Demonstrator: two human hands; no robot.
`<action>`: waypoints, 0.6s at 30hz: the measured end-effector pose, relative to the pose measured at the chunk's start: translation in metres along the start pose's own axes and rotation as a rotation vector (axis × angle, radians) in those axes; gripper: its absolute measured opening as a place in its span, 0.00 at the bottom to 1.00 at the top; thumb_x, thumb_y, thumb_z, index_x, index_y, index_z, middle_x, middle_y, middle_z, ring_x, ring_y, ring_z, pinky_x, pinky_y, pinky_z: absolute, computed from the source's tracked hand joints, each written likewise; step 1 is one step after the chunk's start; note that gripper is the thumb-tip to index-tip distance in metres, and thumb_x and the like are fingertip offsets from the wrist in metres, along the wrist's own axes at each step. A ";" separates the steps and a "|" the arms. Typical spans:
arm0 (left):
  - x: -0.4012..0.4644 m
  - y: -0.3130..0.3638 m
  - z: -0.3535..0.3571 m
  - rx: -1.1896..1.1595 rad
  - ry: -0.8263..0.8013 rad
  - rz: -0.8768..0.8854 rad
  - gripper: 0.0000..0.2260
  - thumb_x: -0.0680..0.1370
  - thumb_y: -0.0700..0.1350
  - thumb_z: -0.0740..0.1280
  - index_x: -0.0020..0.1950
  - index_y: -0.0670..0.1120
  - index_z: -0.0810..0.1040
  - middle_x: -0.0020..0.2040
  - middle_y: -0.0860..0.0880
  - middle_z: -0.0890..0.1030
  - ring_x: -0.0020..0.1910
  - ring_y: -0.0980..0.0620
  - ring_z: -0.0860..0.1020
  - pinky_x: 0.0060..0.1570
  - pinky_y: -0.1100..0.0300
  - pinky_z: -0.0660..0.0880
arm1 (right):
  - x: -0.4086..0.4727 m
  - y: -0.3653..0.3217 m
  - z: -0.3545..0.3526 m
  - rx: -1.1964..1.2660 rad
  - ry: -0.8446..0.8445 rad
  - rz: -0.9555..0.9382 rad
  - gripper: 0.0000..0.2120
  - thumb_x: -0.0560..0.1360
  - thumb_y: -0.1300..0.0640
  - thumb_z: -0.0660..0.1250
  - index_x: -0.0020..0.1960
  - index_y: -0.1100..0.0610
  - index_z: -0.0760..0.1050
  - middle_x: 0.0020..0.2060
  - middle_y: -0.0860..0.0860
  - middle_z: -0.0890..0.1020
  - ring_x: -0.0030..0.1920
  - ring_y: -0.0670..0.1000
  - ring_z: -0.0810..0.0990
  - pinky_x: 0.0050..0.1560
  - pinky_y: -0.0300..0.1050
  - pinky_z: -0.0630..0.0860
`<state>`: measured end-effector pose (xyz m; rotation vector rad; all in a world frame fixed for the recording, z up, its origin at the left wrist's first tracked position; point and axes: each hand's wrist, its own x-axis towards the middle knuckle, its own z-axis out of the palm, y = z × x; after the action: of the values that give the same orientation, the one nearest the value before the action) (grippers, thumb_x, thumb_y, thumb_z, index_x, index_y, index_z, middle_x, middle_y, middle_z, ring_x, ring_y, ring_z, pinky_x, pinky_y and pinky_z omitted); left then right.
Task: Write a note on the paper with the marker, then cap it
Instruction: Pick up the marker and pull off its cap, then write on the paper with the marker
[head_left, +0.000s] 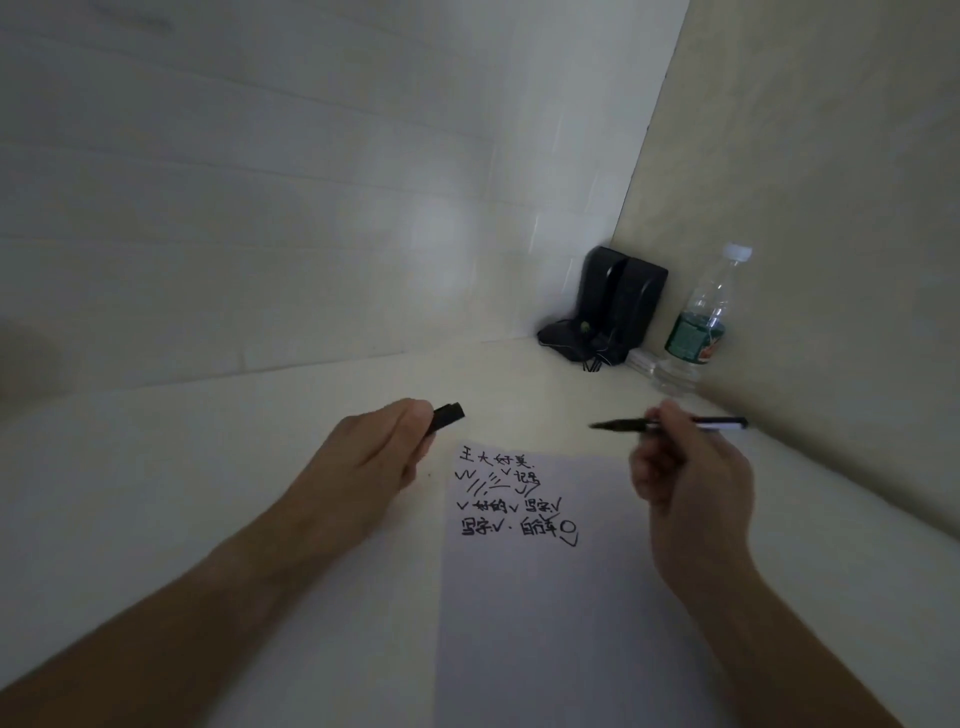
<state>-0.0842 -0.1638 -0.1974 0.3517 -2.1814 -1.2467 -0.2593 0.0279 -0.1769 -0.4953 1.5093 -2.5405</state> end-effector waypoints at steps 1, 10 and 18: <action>0.000 -0.002 0.002 0.062 -0.004 0.005 0.19 0.86 0.50 0.54 0.36 0.47 0.68 0.29 0.52 0.69 0.28 0.55 0.66 0.29 0.66 0.64 | -0.002 0.004 0.001 -0.017 -0.055 0.002 0.11 0.82 0.63 0.64 0.42 0.63 0.79 0.24 0.50 0.78 0.22 0.48 0.74 0.21 0.38 0.66; 0.007 -0.009 0.005 0.251 -0.035 0.028 0.11 0.85 0.54 0.56 0.52 0.56 0.76 0.46 0.70 0.82 0.45 0.69 0.79 0.44 0.73 0.69 | 0.003 0.008 -0.006 0.028 -0.212 0.016 0.12 0.80 0.70 0.58 0.43 0.64 0.79 0.27 0.56 0.81 0.27 0.53 0.80 0.29 0.43 0.76; 0.002 -0.011 -0.004 0.393 -0.271 0.135 0.10 0.83 0.57 0.60 0.58 0.57 0.79 0.43 0.52 0.87 0.40 0.51 0.82 0.45 0.57 0.76 | 0.011 -0.006 0.008 -0.046 -0.180 0.131 0.09 0.79 0.67 0.64 0.45 0.63 0.82 0.29 0.56 0.85 0.29 0.51 0.83 0.31 0.39 0.81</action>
<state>-0.0836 -0.1733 -0.2041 0.1926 -2.6382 -0.8255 -0.2662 0.0213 -0.1664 -0.5928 1.4865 -2.3006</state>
